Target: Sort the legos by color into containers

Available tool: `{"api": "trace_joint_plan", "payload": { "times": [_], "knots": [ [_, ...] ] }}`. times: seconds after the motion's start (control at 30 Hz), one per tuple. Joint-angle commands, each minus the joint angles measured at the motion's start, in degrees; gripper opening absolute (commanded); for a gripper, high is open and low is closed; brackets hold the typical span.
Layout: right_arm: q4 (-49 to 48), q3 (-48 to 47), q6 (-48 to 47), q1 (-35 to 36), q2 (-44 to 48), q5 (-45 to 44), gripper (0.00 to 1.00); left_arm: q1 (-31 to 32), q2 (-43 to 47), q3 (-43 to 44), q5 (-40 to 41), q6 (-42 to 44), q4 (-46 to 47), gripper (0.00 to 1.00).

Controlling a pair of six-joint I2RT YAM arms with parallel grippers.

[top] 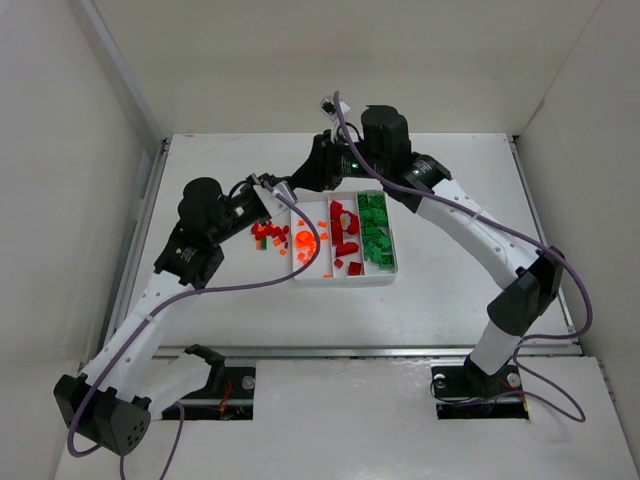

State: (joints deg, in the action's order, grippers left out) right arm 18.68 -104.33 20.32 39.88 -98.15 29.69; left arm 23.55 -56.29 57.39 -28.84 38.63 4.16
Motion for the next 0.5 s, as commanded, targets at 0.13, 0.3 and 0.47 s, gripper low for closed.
{"api": "trace_joint_plan", "payload": {
  "times": [0.13,0.3,0.47],
  "knots": [
    [-5.1,1.7,2.0,-7.3,5.2,3.2,0.00,-2.7,1.4,-5.3,7.2,3.4,-7.3,0.00],
    [-5.1,2.9,2.0,-9.6,5.2,3.2,0.00,-2.7,2.0,-5.9,6.5,4.5,-7.9,0.00],
    [-5.1,3.6,2.5,-11.2,5.8,3.2,0.00,-2.7,2.0,-5.9,7.0,5.9,-9.9,0.00]
  ]
}}
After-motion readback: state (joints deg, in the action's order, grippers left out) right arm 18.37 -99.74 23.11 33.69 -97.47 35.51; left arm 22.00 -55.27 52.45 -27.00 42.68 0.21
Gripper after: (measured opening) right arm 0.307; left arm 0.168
